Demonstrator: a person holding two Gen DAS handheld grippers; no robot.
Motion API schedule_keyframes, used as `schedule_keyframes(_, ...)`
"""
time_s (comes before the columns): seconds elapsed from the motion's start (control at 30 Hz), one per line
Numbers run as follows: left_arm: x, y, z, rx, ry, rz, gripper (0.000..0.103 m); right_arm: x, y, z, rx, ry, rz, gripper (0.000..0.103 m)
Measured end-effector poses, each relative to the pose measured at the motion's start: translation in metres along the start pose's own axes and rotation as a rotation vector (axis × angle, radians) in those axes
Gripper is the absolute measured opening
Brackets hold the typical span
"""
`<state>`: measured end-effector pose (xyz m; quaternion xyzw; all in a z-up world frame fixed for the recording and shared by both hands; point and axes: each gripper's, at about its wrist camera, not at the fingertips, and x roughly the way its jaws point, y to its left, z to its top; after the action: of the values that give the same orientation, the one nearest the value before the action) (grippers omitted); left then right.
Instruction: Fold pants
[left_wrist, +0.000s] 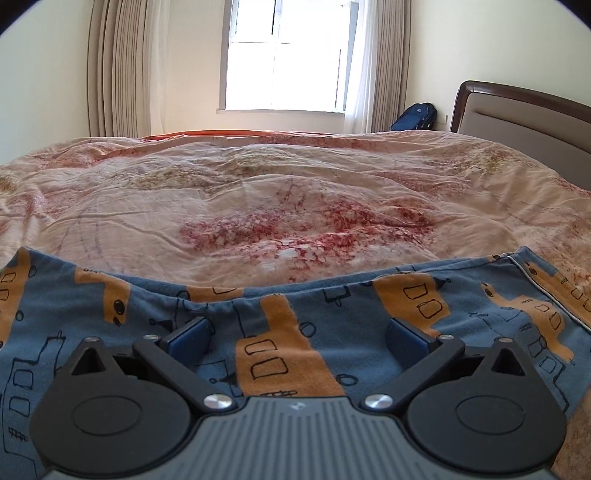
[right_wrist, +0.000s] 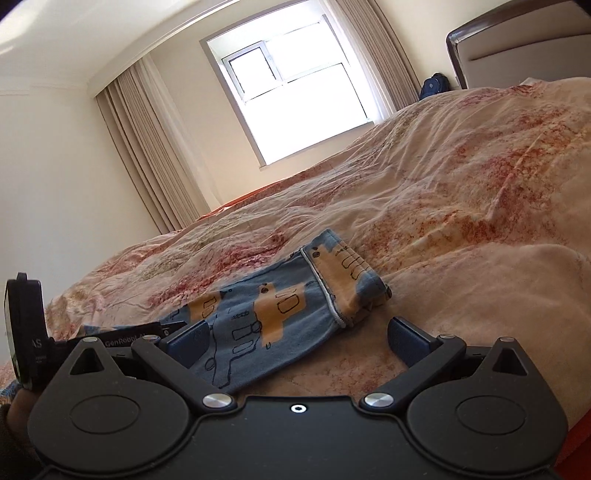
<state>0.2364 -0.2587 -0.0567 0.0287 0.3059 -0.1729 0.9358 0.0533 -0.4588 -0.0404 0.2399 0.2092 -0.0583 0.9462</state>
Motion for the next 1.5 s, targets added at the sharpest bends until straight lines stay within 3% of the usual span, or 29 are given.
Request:
schedule_keyframes(0.3,-0.002,0.005,-0.002,-0.011,-0.023,-0.025,0.103,0.01,0.004,-0.001,0.015,-0.027,-0.068,0.098)
schedule_keyframes(0.4,-0.003,0.006,-0.003,-0.014,-0.029,-0.034,0.102,0.012,0.005,0.0,0.016,-0.039,-0.116,0.088)
schedule_keyframes(0.53,-0.007,0.012,-0.002,-0.043,-0.038,-0.067,0.103,0.013,0.002,-0.001,0.065,-0.071,-0.179,0.064)
schedule_keyframes(0.63,-0.015,0.03,-0.001,-0.185,-0.083,-0.195,0.103,0.011,-0.002,-0.003,0.103,-0.095,-0.225,0.045)
schedule_keyframes(0.73,-0.018,0.045,-0.001,-0.313,-0.094,-0.34,0.103,0.009,-0.009,-0.004,0.157,-0.106,-0.22,0.039)
schedule_keyframes(0.83,-0.018,0.046,0.0,-0.33,-0.089,-0.415,0.103,0.007,-0.007,-0.001,0.153,-0.105,-0.223,0.031)
schedule_keyframes(0.97,-0.019,0.05,-0.001,-0.369,-0.082,-0.548,0.103,0.007,0.018,0.001,-0.033,-0.112,-0.273,0.019)
schedule_keyframes(1.2,-0.018,0.06,-0.004,-0.48,-0.086,-0.837,0.102,0.002,0.075,-0.013,-0.421,-0.163,-0.297,0.015)
schedule_keyframes(1.33,-0.016,0.058,-0.005,-0.489,-0.064,-0.9,0.102,0.0,0.109,-0.027,-0.631,-0.183,-0.263,0.014)
schedule_keyframes(1.5,-0.002,0.059,-0.009,-0.527,0.028,-0.888,0.102,0.001,0.142,-0.052,-0.811,-0.153,-0.177,0.014)
